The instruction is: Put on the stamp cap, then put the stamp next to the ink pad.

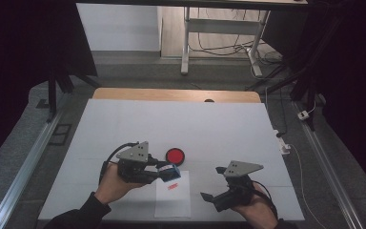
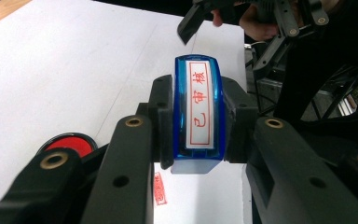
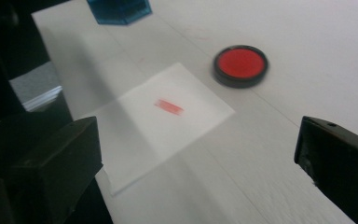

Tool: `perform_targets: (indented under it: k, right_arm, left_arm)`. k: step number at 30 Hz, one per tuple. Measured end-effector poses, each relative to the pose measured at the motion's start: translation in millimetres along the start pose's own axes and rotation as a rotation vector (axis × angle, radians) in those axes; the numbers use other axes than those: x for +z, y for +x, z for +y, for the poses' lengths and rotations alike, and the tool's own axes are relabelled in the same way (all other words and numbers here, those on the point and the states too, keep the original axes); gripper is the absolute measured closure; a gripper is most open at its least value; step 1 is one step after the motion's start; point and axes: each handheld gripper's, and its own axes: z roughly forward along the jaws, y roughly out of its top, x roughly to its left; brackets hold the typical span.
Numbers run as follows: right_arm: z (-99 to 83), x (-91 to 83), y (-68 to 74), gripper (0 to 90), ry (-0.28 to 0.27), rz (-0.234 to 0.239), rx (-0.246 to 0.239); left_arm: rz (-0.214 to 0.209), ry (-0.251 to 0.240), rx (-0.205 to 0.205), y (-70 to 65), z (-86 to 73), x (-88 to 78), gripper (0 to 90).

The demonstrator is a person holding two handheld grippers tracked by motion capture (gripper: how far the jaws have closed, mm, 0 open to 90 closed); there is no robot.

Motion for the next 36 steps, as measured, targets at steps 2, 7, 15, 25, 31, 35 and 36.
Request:
perform_targets:
  k: [2, 7, 15, 25, 31, 35, 36]
  right_arm:
    - [-4.2, -5.5, -1.0, 0.0, 0.006, -0.039, 0.005]
    - [-16.5, -18.5, -5.8, 0.0, 0.015, -0.113, 0.033]
    - [-33.7, -38.9, -9.9, 0.0, 0.015, -0.228, 0.072]
    - [-49.4, -54.0, -16.3, 0.0, 0.036, -0.284, 0.122]
    - [-52.0, -59.0, -19.5, 0.0, 0.029, -0.3, 0.173]
    - [-53.5, -61.5, -20.7, 0.0, 0.03, -0.31, 0.183]
    - [-54.0, -61.6, -20.7, 0.0, 0.026, -0.316, 0.187]
  left_arm:
    - [0.005, -0.001, -0.002, 0.2, 0.2, -0.3, 69.8]
    - [0.018, -0.003, -0.009, 1.5, 0.9, -1.7, 69.8]
    - [0.043, -0.008, -0.021, 4.1, 1.2, -4.3, 69.7]
    - [0.07, -0.006, -0.03, 6.5, 0.3, -6.7, 69.7]
    - [0.099, 0.001, -0.04, 9.7, -1.7, -10.3, 69.7]
    - [0.13, 0.016, -0.05, 12.5, -4.1, -13.2, 69.7]
    - [0.141, 0.02, -0.058, 13.9, -5.3, -14.1, 69.7]
